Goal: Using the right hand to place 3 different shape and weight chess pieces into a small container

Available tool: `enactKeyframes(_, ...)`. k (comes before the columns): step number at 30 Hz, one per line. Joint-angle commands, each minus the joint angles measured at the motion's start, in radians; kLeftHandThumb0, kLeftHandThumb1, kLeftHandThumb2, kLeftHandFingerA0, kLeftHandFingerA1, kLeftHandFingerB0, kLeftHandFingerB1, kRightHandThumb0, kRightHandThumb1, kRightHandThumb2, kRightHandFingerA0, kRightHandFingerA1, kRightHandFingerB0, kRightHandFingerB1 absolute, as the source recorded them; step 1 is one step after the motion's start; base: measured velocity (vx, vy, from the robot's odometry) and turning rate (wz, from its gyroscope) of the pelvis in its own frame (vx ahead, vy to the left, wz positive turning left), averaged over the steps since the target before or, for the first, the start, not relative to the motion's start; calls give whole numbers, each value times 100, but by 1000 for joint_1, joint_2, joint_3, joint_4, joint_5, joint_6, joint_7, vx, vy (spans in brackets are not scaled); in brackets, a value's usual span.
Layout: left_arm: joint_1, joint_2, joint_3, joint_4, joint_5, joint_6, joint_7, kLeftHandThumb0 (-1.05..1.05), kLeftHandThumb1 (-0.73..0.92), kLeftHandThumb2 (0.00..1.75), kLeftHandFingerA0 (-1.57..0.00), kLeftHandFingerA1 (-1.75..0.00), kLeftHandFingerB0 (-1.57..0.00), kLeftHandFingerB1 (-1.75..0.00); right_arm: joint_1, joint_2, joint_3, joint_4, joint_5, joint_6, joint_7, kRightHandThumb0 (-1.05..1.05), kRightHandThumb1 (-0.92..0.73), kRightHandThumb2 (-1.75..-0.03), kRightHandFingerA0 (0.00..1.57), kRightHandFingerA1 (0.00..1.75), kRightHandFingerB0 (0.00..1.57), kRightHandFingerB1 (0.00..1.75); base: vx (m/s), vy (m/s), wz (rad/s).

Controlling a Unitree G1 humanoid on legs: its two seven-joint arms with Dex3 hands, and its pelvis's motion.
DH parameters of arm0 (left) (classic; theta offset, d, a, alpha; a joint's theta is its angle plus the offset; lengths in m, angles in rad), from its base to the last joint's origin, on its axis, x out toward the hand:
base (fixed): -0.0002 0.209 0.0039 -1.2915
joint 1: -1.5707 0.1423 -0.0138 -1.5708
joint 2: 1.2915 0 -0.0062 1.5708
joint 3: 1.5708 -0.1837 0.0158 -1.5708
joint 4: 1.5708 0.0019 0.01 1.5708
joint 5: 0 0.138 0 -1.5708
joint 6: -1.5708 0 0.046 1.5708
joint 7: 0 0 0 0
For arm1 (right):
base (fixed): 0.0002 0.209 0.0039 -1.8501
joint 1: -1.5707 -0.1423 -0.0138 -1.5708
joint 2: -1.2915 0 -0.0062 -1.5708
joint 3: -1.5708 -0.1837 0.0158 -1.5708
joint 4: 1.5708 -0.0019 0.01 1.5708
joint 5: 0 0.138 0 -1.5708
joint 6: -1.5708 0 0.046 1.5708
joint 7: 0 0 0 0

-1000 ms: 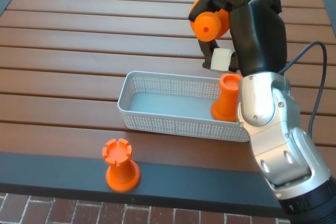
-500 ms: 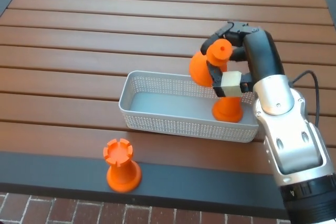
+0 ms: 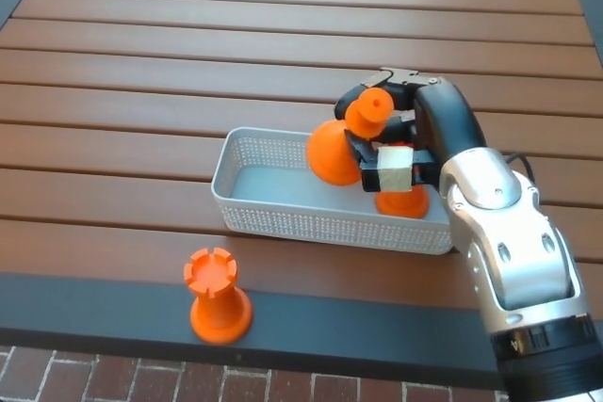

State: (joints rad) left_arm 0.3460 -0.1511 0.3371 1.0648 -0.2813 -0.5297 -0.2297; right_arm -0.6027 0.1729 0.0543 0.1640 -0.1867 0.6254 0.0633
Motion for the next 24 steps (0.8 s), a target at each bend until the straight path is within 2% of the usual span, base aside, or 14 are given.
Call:
enactKeyframes(1, 11, 19, -3, 13, 12, 4, 6, -8, 44, 117, -112, -139, -97, -117, 0, -100, 83, 57, -45, -39, 38, -26, -48, -118, 111, 151, 94, 113, 0, 0, 0)
enactKeyframes(4, 11, 14, 11, 10, -13, 11, -20, -6, 47, 114, -110, -140, -98, -116, -8, -131, 117, 64, -63, -39, 32, -27, -50, -114, 110, 150, 93, 102, 0, 0, 0)
enactKeyframes(5, 10, 15, 10, 10, -12, 13, -20, -9, 47, 114, -114, -139, -97, -117, -13, -150, 146, 71, -90, -47, 20, -25, -62, -86, 91, 155, 80, 77, 0, 0, 0)
enactKeyframes(6, 8, 18, 7, 13, -4, 13, -14, -9, 47, 114, -114, -139, -97, -117, -19, -173, 182, 79, -119, -60, 5, -25, -62, -86, 91, 155, 80, 77, 0, 0, 0)
enactKeyframes(7, 10, 19, 5, 11, 1, 12, -8, -9, 44, 117, -113, -139, -98, -116, -25, -189, 210, 82, -145, -61, 2, -36, -71, -65, 87, 145, 61, 53, 0, 0, 0)
enactKeyframes(10, 12, 14, 10, 5, -6, 21, -5, -7, 46, 114, -113, -139, -98, -115, -42, -237, 290, 95, -215, -82, -18, -51, -70, -64, 85, 139, 51, 49, 0, 0, 0)
enactKeyframes(11, 16, 10, 12, 0, -11, 24, -6, -6, 46, 114, -112, -140, -97, -116, -56, -265, 334, 106, -250, -88, -19, -53, -72, -62, 55, 113, 46, 44, 0, 0, 0)
enactKeyframes(12, 17, 10, 12, -1, -11, 24, -6, -6, 46, 114, -112, -140, -97, -116, -59, -270, 343, 109, -254, -87, -19, -53, -72, -62, 55, 113, 46, 44, 0, 0, 0)
enactKeyframes(13, 16, 14, 7, 5, -1, 15, -1, -7, 45, 112, -111, -141, -98, -115, -67, -279, 356, 104, -264, -68, -18, -55, -72, -62, 39, 89, 45, 42, 0, 0, 0)
enactKeyframes(18, 13, 16, 6, 7, 2, 16, 3, -6, 40, 122, -108, -146, -97, -116, -69, -295, 380, 75, -291, -47, -36, -55, -69, -59, 20, 85, 41, 39, 0, 0, 0)
enactKeyframes(20, 14, 19, 1, 11, 12, 5, 11, -7, 43, 116, -106, -147, -97, -118, -75, -296, 392, 72, -312, -46, -49, -52, -66, -60, 4, 113, 38, 38, 0, 0, 0)
enactKeyframes(22, 11, 22, -1, 14, 14, 3, 13, -7, 43, 116, -106, -147, -97, -118, -77, -295, 402, 76, -331, -51, -60, -52, -66, -60, 4, 113, 38, 38, 0, 0, 0)
enactKeyframes(23, 14, 21, -3, 12, 16, 4, 14, -4, 40, 122, -102, -150, -96, -122, -77, -294, 407, 77, -337, -53, -63, -49, -65, -57, 4, 95, 40, 36, 0, 0, 0)
enactKeyframes(24, 18, 21, -6, 10, 18, 4, 15, -4, 40, 122, -102, -150, -96, -122, -76, -293, 413, 79, -347, -55, -67, -49, -65, -57, 4, 95, 40, 36, 0, 0, 0)
